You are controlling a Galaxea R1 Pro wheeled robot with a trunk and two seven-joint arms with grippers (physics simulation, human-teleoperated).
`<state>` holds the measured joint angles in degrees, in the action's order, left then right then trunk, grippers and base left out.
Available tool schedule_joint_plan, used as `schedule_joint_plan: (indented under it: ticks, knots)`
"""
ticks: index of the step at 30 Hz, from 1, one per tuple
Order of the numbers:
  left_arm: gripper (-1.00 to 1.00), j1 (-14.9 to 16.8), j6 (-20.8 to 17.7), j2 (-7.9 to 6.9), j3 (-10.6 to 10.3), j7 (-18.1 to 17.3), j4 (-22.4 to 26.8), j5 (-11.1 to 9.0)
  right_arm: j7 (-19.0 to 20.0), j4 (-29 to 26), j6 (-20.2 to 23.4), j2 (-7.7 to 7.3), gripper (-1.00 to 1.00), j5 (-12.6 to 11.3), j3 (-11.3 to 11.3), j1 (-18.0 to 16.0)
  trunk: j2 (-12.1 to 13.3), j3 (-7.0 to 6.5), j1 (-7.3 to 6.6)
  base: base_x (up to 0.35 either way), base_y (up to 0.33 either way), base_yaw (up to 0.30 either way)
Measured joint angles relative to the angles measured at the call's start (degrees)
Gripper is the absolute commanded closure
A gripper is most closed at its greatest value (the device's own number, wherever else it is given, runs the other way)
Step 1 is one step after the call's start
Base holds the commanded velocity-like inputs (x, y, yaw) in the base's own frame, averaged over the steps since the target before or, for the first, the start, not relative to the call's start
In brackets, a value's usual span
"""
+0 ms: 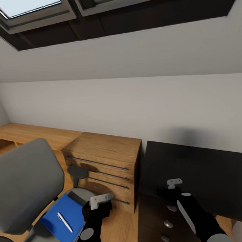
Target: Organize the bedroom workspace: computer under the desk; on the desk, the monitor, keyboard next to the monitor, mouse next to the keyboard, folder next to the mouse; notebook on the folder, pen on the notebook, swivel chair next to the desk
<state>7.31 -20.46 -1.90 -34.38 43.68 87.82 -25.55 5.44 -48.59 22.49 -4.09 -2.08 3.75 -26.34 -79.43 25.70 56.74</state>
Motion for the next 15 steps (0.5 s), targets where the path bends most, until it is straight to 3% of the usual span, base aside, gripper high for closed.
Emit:
schedule_joint_plan:
  ticks: [5, 15]
  knots:
    - [-1.0, 0.0, 0.01, -0.01, -0.01, -0.01, -0.06, 0.0, 0.0, -0.01, 0.02, 0.01, 1.0, 0.0, -0.01, 0.0, 0.0, 0.0, 0.0, 0.088, 0.176, 0.0]
    - [-1.0, 0.0, 0.02, 0.01, 0.47, -0.01, -0.1, 0.01, -0.02, -0.02, 0.03, 0.18, 1.0, -0.03, -0.02, 0.0, 0.0, 0.0, 0.01, 0.018, 0.028, 0.0]
